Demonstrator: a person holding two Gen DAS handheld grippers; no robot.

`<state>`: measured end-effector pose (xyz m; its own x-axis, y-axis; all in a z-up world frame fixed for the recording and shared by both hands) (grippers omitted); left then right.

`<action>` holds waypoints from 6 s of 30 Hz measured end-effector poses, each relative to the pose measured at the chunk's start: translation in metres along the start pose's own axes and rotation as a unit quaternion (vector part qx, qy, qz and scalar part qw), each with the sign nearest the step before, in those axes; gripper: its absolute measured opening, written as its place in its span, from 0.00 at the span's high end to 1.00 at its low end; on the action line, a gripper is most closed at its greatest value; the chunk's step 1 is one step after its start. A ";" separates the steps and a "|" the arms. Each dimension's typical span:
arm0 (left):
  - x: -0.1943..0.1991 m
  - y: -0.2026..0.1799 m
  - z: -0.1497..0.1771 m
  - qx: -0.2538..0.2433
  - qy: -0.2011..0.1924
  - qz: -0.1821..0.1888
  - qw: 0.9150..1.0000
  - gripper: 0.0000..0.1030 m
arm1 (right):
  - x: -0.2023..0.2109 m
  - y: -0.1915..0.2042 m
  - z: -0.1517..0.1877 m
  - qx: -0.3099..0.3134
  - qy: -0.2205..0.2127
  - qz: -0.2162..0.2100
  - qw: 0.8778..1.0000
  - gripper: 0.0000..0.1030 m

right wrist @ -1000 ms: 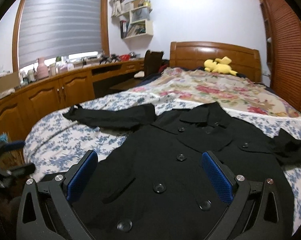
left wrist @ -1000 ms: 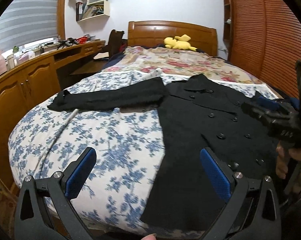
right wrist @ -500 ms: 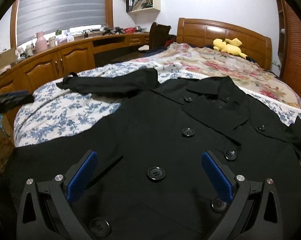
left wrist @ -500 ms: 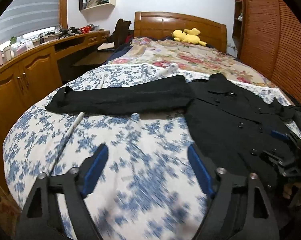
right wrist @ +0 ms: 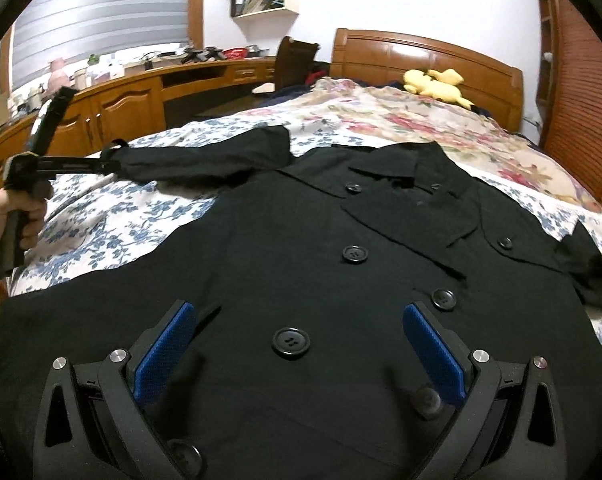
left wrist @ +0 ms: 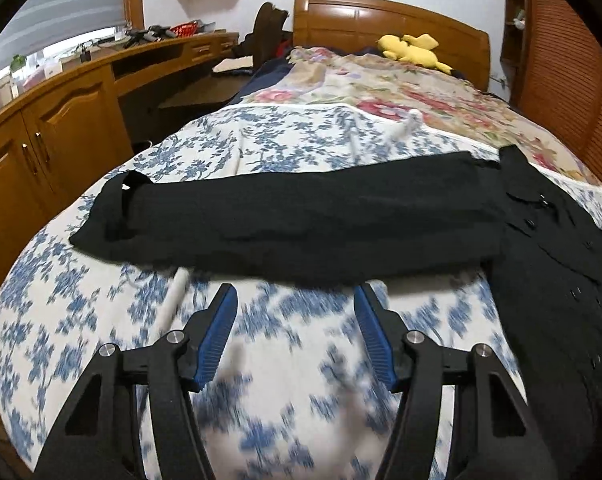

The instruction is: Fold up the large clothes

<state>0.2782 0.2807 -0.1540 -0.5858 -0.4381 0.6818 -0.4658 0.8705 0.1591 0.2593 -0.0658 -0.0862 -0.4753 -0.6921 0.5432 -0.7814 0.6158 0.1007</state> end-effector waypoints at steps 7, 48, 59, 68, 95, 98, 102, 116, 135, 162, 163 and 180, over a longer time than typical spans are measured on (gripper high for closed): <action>-0.034 0.009 -0.016 0.043 0.032 0.009 0.998 0.40 | -0.005 0.001 0.000 -0.010 0.002 0.002 1.000 0.00; 0.160 -0.159 -0.094 -0.061 -0.099 0.073 0.990 0.98 | 0.067 -0.048 0.032 -0.044 -0.055 0.012 0.997 0.00; 0.186 -0.238 -0.060 -0.138 -0.107 0.104 0.979 0.98 | 0.078 -0.042 0.039 -0.058 -0.065 0.037 0.995 0.00; 0.171 -0.242 -0.013 -0.152 -0.039 0.133 0.979 0.93 | 0.068 -0.029 0.043 -0.052 -0.043 0.041 0.997 0.00; 0.097 -0.178 0.020 -0.124 0.025 0.095 0.987 0.29 | 0.069 -0.031 0.033 -0.038 -0.033 0.039 0.998 0.00; 0.077 -0.178 0.018 -0.114 0.054 0.099 0.987 0.29 | 0.067 -0.032 0.032 -0.039 -0.030 0.035 0.998 0.00; 0.057 -0.184 0.018 -0.113 0.079 0.100 0.986 0.29 | 0.065 -0.033 0.031 -0.038 -0.027 0.028 0.999 0.00; 0.058 -0.200 0.008 -0.133 0.067 0.040 0.988 0.88 | 0.075 -0.035 0.035 -0.043 -0.034 0.027 0.998 0.00; 0.233 -0.273 -0.017 -0.174 -0.122 0.150 0.966 0.92 | 0.103 -0.044 0.046 -0.069 -0.054 0.063 0.994 0.00; 0.174 -0.216 0.047 -0.105 -0.172 0.136 0.970 0.23 | 0.073 -0.035 0.025 -0.061 -0.043 0.026 0.997 0.12; 0.171 -0.214 0.048 -0.105 -0.171 0.136 0.970 0.23 | 0.068 -0.033 0.022 -0.057 -0.040 0.018 0.997 0.18; 0.153 -0.202 0.061 -0.088 -0.125 0.177 0.972 0.23 | 0.007 -0.056 0.013 -0.037 0.041 -0.006 0.998 0.74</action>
<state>0.2420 0.0236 -0.1252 -0.8424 -0.1255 0.5240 -0.0975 0.9919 0.0808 0.2943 -0.1095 -0.0987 -0.4294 -0.6684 0.6074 -0.7531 0.6362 0.1676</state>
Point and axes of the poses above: each gripper's, at about its wrist camera, not at the fingertips, and x roughly against the way its jaws point, y to its left, z to its underside, the point moved 2 cm from there along -x, roughly the way its jaws point, and after that the axes turned 15 degrees about -z, right-handed, at the moved point
